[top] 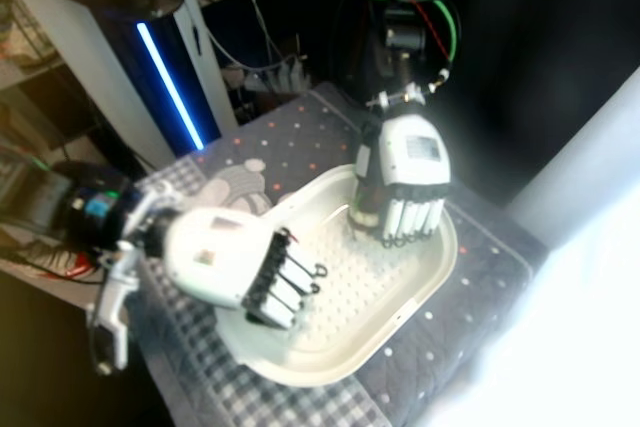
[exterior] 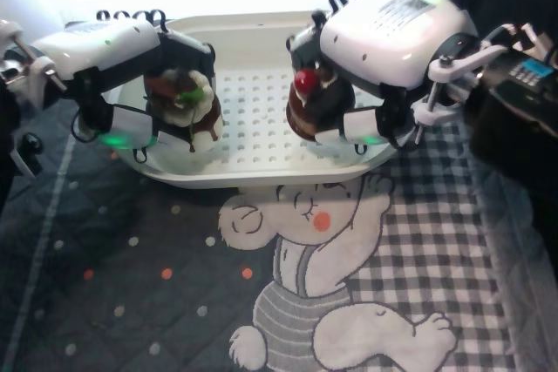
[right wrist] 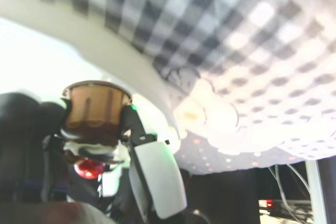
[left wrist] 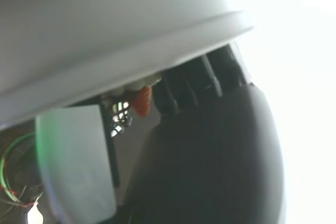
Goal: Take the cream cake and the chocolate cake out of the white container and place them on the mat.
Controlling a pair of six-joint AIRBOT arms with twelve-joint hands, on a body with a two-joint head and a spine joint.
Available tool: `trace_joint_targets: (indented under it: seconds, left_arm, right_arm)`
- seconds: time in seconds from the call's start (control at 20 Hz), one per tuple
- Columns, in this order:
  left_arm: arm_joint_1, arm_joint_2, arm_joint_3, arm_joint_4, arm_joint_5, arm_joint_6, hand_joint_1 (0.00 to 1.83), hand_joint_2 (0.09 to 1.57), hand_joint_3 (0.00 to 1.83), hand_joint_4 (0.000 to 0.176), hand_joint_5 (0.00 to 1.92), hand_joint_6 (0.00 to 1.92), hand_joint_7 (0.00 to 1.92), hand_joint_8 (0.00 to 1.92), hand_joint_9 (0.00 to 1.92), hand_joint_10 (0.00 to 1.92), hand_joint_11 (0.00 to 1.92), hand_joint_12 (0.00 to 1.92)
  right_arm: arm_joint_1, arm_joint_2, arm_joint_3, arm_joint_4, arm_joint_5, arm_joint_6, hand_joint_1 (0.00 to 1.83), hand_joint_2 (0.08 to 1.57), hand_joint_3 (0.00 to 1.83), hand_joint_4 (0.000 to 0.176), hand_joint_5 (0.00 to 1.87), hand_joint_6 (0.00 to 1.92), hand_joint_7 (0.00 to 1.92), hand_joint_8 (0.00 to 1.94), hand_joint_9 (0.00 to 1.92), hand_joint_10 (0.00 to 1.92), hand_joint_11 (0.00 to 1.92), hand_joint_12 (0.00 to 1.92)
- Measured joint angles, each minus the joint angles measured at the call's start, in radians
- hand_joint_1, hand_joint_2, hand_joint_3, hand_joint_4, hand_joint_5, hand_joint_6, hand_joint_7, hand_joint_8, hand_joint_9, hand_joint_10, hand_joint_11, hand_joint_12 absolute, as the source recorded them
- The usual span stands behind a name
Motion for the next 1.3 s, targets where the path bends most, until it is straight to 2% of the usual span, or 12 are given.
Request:
trace_joint_targets:
  seconds: [0.1, 0.2, 0.3, 0.55, 0.7, 0.75, 0.85, 0.9, 1.0, 1.05, 1.2, 1.3]
  left_arm:
    - [0.001, 0.043, -0.050, 0.024, -0.066, -0.001, 1.35, 1.21, 0.00, 0.000, 0.70, 1.30, 0.84, 1.23, 0.76, 1.43, 0.54, 1.47]
    - [0.014, 0.109, -0.123, 0.048, -0.159, -0.002, 1.34, 1.21, 0.00, 0.000, 0.72, 1.28, 0.83, 1.25, 0.73, 1.48, 0.53, 1.47]
    - [0.035, 0.143, -0.162, 0.063, -0.199, -0.003, 1.35, 1.20, 0.00, 0.000, 0.75, 1.26, 0.84, 1.23, 0.74, 1.45, 0.54, 1.46]
    - [0.142, 0.267, -0.312, 0.081, -0.317, -0.003, 1.35, 1.19, 0.00, 0.000, 0.75, 1.22, 0.82, 1.22, 0.81, 1.38, 0.67, 1.38]
    - [0.202, 0.315, -0.384, 0.077, -0.359, -0.003, 1.33, 1.20, 0.00, 0.000, 0.73, 1.26, 0.80, 1.24, 0.84, 1.34, 0.71, 1.27]
    - [0.226, 0.325, -0.409, 0.076, -0.377, -0.002, 1.18, 1.24, 0.00, 0.000, 0.70, 1.33, 0.78, 1.35, 0.83, 1.05, 0.75, 1.31]
    - [0.255, 0.328, -0.446, 0.070, -0.390, -0.001, 1.15, 1.24, 0.00, 0.004, 0.70, 1.32, 0.79, 1.37, 0.87, 0.91, 0.78, 1.29]
    - [0.275, 0.333, -0.467, 0.074, -0.397, -0.002, 1.29, 1.21, 0.00, 0.000, 0.71, 1.26, 0.76, 1.30, 0.89, 1.25, 0.79, 1.29]
    - [0.306, 0.343, -0.505, 0.082, -0.397, -0.002, 1.34, 1.22, 0.00, 0.000, 0.68, 1.31, 0.71, 1.36, 0.83, 1.40, 0.74, 1.31]
    - [0.327, 0.347, -0.523, 0.081, -0.395, -0.002, 1.33, 1.24, 0.00, 0.000, 0.64, 1.32, 0.70, 1.38, 0.79, 1.48, 0.68, 1.39]
    - [0.348, 0.348, -0.538, 0.069, -0.360, -0.010, 1.33, 1.23, 0.00, 0.000, 0.64, 1.33, 0.73, 1.32, 0.78, 1.49, 0.62, 1.43]
    - [0.376, 0.343, -0.538, 0.074, -0.346, -0.038, 1.34, 1.22, 0.00, 0.000, 0.66, 1.27, 0.75, 1.28, 0.80, 1.50, 0.65, 1.46]
  right_arm:
    - [0.000, 0.037, -0.051, -0.021, 0.067, 0.000, 1.23, 1.19, 0.00, 0.000, 0.76, 1.12, 0.95, 1.32, 1.01, 1.47, 0.93, 1.90]
    - [0.000, 0.106, -0.127, -0.058, 0.144, 0.000, 1.24, 1.17, 0.00, 0.000, 0.81, 1.10, 0.99, 1.22, 0.97, 1.47, 0.89, 1.88]
    - [0.000, 0.138, -0.159, -0.069, 0.190, 0.000, 1.23, 1.17, 0.00, 0.000, 0.79, 1.18, 0.99, 1.17, 0.93, 1.35, 0.83, 1.78]
    - [-0.008, 0.213, -0.286, -0.130, 0.254, 0.000, 1.25, 1.16, 0.00, 0.000, 0.83, 1.07, 0.97, 1.26, 0.95, 1.36, 0.87, 1.67]
    - [-0.060, 0.243, -0.351, -0.163, 0.256, 0.000, 1.22, 1.14, 0.00, 0.000, 0.87, 1.16, 1.01, 1.05, 0.93, 1.11, 0.74, 1.49]
    - [-0.090, 0.257, -0.376, -0.161, 0.253, 0.000, 1.24, 1.11, 0.00, 0.000, 0.96, 1.03, 1.07, 0.96, 0.95, 1.09, 0.72, 1.45]
    - [-0.125, 0.269, -0.407, -0.158, 0.261, 0.000, 1.25, 1.09, 0.00, 0.000, 1.00, 0.93, 1.10, 0.93, 0.97, 1.05, 0.70, 1.43]
    - [-0.148, 0.269, -0.420, -0.157, 0.274, 0.000, 1.25, 1.09, 0.00, 0.000, 1.02, 0.90, 1.10, 0.93, 0.95, 1.03, 0.61, 1.43]
    - [-0.195, 0.267, -0.440, -0.155, 0.283, 0.000, 1.35, 1.11, 0.00, 0.000, 0.99, 0.93, 1.04, 1.06, 0.81, 1.20, 0.53, 1.52]
    - [-0.232, 0.266, -0.452, -0.156, 0.283, 0.000, 1.25, 1.09, 0.00, 0.000, 1.05, 0.89, 1.02, 1.01, 0.80, 1.13, 0.46, 1.62]
    - [-0.291, 0.264, -0.462, -0.140, 0.275, 0.054, 1.27, 1.09, 0.00, 0.000, 1.09, 0.69, 1.01, 1.18, 0.81, 1.35, 0.55, 1.73]
    - [-0.321, 0.264, -0.465, -0.132, 0.285, 0.082, 1.25, 1.08, 0.00, 0.000, 1.07, 0.79, 1.04, 1.07, 0.80, 1.35, 0.58, 1.78]
